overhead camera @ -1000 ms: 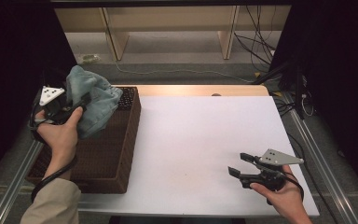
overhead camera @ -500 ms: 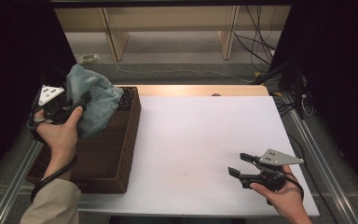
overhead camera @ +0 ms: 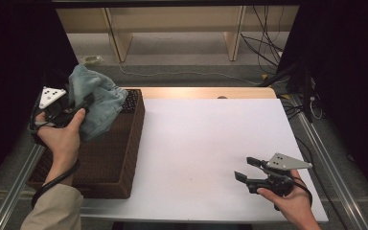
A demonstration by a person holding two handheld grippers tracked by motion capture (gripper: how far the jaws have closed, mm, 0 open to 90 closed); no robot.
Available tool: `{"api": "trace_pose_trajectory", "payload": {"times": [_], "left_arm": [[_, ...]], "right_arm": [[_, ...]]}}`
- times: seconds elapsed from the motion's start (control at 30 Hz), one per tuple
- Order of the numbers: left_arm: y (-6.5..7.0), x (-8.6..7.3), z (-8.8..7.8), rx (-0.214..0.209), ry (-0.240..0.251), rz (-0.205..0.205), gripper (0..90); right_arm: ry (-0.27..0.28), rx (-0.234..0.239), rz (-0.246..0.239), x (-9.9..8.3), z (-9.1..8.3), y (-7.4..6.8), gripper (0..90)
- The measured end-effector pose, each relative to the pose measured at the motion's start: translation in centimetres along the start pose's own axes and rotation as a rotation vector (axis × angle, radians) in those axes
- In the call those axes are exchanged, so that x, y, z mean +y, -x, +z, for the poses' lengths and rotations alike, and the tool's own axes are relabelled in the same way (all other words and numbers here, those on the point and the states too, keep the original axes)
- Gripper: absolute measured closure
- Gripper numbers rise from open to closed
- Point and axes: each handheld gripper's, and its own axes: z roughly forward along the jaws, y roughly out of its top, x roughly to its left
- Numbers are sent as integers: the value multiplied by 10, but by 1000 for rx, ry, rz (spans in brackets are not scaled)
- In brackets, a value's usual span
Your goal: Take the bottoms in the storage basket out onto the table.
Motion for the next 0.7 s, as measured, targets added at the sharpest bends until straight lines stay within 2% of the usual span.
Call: {"api": "trace_pose_trajectory", "payload": {"times": [0.7], "left_arm": [[7, 4, -3, -27, 22, 23, 744]], "right_arm": [[0, 1, -1, 0, 0, 0, 289]]}}
